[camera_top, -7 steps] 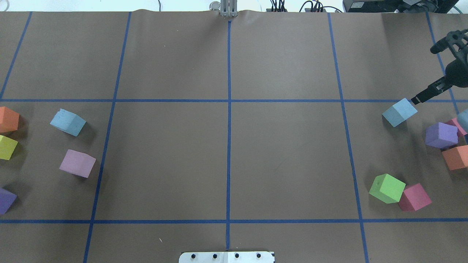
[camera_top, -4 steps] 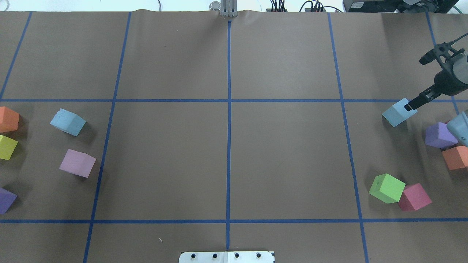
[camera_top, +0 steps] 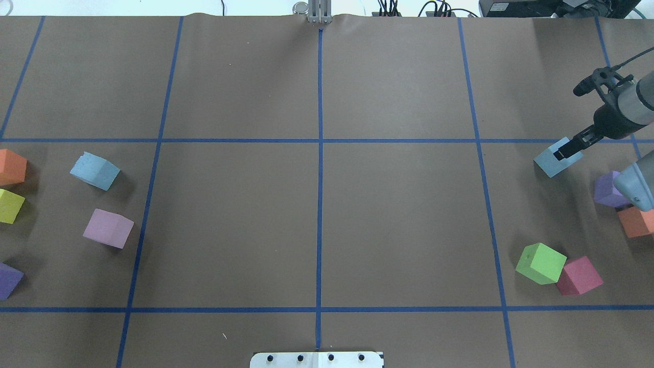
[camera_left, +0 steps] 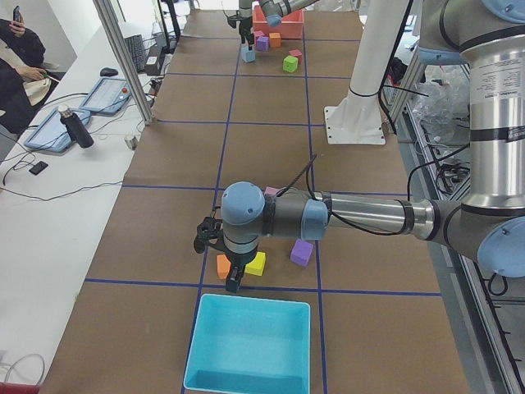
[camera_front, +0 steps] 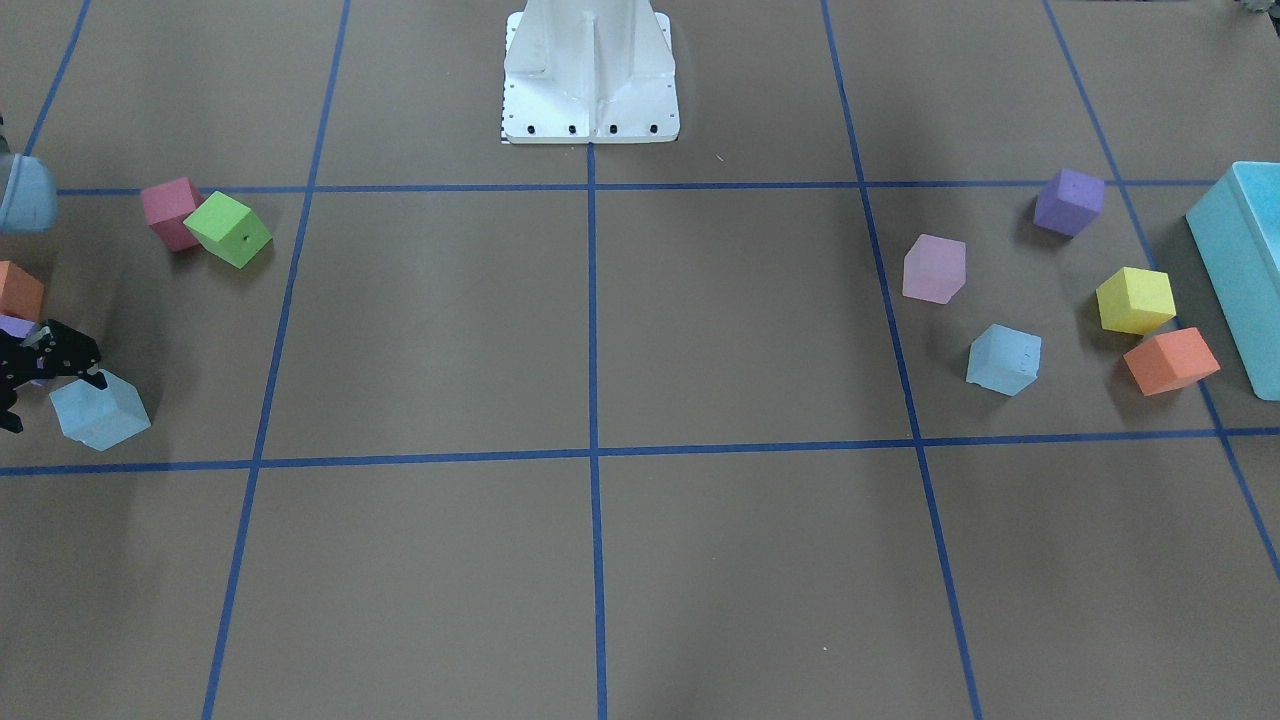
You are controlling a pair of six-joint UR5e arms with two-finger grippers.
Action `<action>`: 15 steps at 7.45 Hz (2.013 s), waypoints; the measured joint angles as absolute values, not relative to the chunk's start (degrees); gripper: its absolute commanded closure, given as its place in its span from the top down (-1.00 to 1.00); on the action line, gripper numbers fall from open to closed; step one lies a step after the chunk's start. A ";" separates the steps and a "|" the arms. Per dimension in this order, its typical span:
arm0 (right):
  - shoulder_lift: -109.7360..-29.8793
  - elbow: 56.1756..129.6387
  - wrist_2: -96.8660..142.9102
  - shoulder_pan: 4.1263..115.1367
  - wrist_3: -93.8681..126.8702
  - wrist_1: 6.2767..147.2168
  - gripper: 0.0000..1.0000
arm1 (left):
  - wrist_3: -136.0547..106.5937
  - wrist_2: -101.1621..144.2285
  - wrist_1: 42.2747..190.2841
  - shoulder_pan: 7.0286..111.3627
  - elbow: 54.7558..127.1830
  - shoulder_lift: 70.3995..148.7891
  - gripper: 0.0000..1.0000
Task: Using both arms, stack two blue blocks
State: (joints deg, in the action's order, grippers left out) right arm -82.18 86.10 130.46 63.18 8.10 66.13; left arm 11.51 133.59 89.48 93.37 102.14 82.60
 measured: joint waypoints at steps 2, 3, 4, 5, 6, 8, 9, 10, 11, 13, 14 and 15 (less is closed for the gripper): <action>-81.96 85.80 128.51 61.43 8.70 66.11 0.92 | 11.51 133.59 89.47 93.35 102.04 82.48 0.96; -81.91 85.37 127.81 60.51 8.73 66.13 0.81 | 11.51 133.59 89.47 93.34 102.00 82.43 0.96; -81.87 84.67 127.50 59.84 8.64 66.12 0.41 | 11.51 133.61 89.47 93.34 101.97 82.39 0.96; -81.84 84.07 127.35 59.47 8.39 66.12 0.08 | 11.51 133.63 89.47 93.34 101.97 82.37 0.96; -81.83 83.77 127.30 59.32 8.17 66.15 -0.30 | 11.51 133.63 89.47 93.34 102.00 82.36 0.96; -81.56 83.85 127.46 59.25 7.97 66.14 -0.68 | 11.51 133.62 89.47 93.34 101.99 82.35 0.96; -80.36 84.23 127.69 59.30 8.21 66.51 -0.69 | 11.51 133.60 89.47 93.34 101.99 82.35 0.96; -77.97 84.43 127.85 59.38 9.44 67.49 -0.69 | 11.51 133.60 89.47 93.34 102.00 82.35 0.96; -75.19 84.55 127.95 59.15 12.55 68.53 -0.69 | 11.51 133.61 89.47 93.34 102.03 82.35 0.96; -68.61 84.53 127.71 55.22 25.00 69.82 -0.69 | 11.51 133.63 89.47 93.34 102.04 82.35 0.96; -65.18 84.55 127.14 52.26 33.05 70.36 -0.69 | 11.51 133.66 89.47 93.34 102.04 82.33 0.96; -61.61 84.64 125.57 49.09 41.38 71.51 -0.69 | 11.51 133.67 89.47 93.34 102.04 82.30 0.96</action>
State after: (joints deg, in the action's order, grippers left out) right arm -61.61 84.64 125.57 49.09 41.38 71.51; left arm 11.51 133.67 89.47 93.34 102.04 82.30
